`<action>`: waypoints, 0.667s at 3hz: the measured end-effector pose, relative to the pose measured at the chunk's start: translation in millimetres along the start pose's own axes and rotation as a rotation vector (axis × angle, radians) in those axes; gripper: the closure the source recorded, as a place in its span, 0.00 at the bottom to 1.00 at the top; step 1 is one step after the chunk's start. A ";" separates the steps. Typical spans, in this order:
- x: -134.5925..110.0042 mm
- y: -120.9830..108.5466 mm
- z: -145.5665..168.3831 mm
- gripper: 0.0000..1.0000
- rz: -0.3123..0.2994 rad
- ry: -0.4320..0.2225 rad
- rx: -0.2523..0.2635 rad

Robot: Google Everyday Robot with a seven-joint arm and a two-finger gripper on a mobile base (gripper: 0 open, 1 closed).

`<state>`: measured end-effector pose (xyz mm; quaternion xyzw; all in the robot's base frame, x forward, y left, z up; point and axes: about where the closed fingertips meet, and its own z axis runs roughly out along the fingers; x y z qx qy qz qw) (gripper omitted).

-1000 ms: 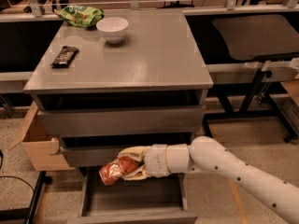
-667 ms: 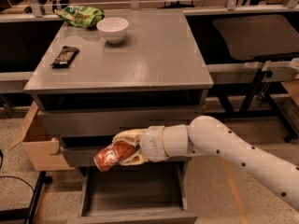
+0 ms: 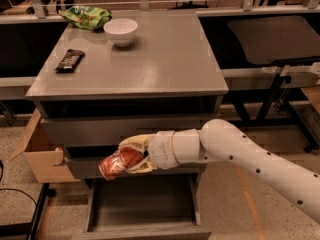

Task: Pick coke can from bottom drawer and place on counter

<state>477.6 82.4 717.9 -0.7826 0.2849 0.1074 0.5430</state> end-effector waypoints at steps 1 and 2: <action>1.3 -32.1 -17.1 1.00 -0.002 0.022 -0.026; -2.1 -68.5 -41.1 1.00 -0.009 0.064 -0.051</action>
Offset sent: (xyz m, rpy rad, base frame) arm 0.0521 -0.0399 0.1269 -0.1404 -0.0234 -0.0570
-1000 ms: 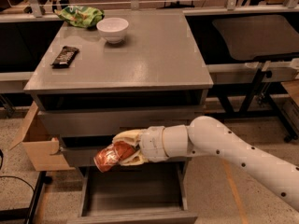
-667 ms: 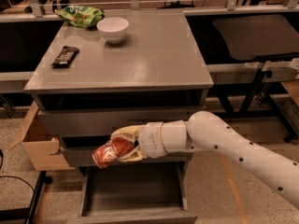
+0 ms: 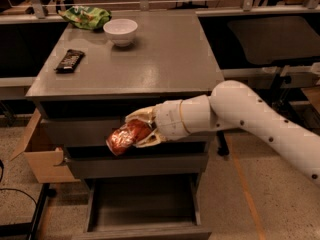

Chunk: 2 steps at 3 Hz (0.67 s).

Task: Pick coke can from bottom drawer and place on counter

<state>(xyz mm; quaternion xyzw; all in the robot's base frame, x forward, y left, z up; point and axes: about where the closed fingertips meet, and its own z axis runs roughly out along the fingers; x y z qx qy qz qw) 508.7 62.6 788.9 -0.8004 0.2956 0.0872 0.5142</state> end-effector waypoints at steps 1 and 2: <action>3.9 -32.2 -23.5 1.00 0.012 0.051 -0.010; 14.5 -60.6 -34.5 1.00 0.031 0.066 -0.020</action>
Offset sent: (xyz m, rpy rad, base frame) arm 0.0814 -0.0234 0.0943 -0.0531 0.0294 -0.0772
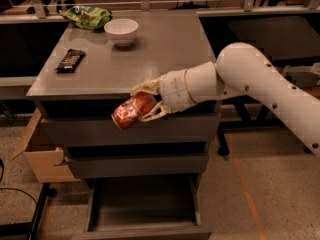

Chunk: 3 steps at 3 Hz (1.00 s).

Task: Pick coke can from bottom drawer and place on counter

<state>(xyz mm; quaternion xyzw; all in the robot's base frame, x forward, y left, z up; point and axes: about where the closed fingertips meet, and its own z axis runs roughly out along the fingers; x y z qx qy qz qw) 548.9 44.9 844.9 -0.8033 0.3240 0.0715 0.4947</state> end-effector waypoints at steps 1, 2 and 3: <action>3.9 -37.9 -4.8 1.00 -0.004 -0.001 -0.018; 13.7 -102.5 -7.7 1.00 0.011 -0.029 -0.007; 13.1 -109.7 -10.1 1.00 0.007 -0.030 0.006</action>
Offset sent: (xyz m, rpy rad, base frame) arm 0.0742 0.0160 0.0845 0.0058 0.0254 0.0340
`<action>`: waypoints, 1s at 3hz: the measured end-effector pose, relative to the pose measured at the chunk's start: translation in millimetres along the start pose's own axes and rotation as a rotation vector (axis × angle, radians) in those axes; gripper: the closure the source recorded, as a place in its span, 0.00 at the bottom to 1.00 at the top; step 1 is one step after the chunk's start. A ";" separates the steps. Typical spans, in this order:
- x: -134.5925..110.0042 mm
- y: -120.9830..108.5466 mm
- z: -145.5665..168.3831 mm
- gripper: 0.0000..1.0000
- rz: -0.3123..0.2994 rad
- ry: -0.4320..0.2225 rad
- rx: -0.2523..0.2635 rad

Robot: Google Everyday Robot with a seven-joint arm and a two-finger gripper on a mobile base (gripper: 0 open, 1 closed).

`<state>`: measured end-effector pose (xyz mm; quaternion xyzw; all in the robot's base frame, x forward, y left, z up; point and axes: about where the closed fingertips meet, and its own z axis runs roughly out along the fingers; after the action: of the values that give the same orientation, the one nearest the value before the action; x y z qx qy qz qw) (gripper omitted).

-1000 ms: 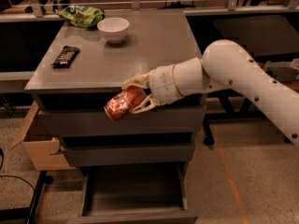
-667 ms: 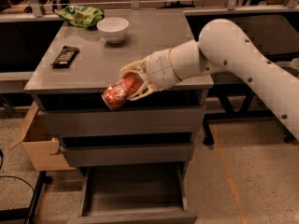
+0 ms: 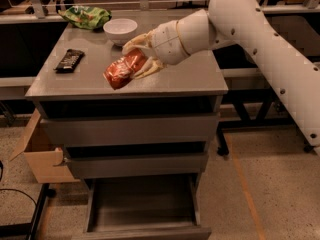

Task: Pick coke can from bottom drawer and place on counter

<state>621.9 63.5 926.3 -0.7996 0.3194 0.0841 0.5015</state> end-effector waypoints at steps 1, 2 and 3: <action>4.1 0.6 2.4 1.00 0.035 0.004 0.027; 14.1 -6.9 4.3 1.00 0.107 0.021 0.041; 25.9 -18.6 3.8 1.00 0.193 0.033 0.053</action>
Offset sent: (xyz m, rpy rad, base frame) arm 0.0363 -0.0072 0.0006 0.0607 0.1434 -0.1766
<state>653.9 61.2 926.6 -0.7529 0.4055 0.1105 0.5065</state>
